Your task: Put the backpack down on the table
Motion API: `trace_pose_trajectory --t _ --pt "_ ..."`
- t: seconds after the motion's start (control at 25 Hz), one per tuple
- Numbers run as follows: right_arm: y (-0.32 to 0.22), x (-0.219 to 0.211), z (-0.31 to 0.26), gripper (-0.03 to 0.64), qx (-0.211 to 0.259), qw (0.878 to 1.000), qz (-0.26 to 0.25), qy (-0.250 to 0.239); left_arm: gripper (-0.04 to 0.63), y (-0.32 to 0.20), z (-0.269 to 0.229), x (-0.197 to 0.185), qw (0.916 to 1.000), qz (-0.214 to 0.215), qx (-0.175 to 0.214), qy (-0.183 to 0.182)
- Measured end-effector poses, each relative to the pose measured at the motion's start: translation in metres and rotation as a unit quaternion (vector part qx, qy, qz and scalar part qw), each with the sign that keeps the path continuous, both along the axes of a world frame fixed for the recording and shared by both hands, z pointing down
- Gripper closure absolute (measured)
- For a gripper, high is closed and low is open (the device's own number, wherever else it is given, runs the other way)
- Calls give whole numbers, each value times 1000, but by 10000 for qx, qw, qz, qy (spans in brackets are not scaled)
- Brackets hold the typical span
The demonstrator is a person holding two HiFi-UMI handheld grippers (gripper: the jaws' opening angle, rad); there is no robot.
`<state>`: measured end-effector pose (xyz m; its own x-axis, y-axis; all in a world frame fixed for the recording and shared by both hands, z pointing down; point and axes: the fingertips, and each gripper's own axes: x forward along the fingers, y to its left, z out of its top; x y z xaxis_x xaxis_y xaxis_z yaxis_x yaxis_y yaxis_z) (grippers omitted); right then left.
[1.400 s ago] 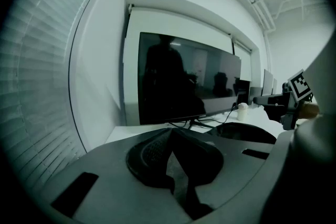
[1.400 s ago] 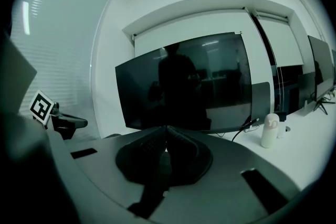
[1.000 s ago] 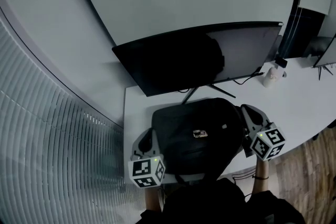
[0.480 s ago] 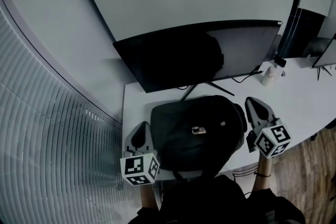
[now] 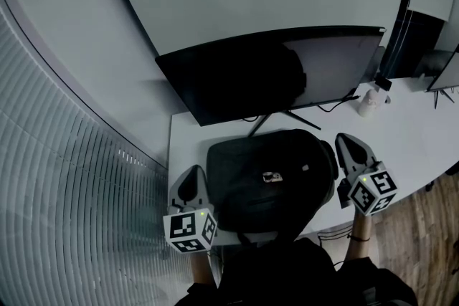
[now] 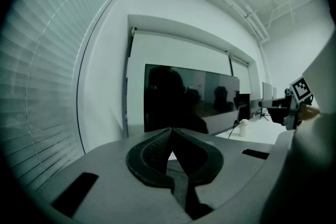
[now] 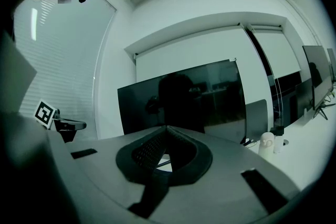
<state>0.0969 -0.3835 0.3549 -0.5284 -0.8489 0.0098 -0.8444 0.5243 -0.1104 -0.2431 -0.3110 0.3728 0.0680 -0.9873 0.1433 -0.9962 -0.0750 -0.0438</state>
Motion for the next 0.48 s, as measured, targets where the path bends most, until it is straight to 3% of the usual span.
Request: trace_pose_trajectory --t 0.48 --pt "2 3 9 603 -64 9999 -69 -43 578 1 0 -1 10000 -40 1 -88"
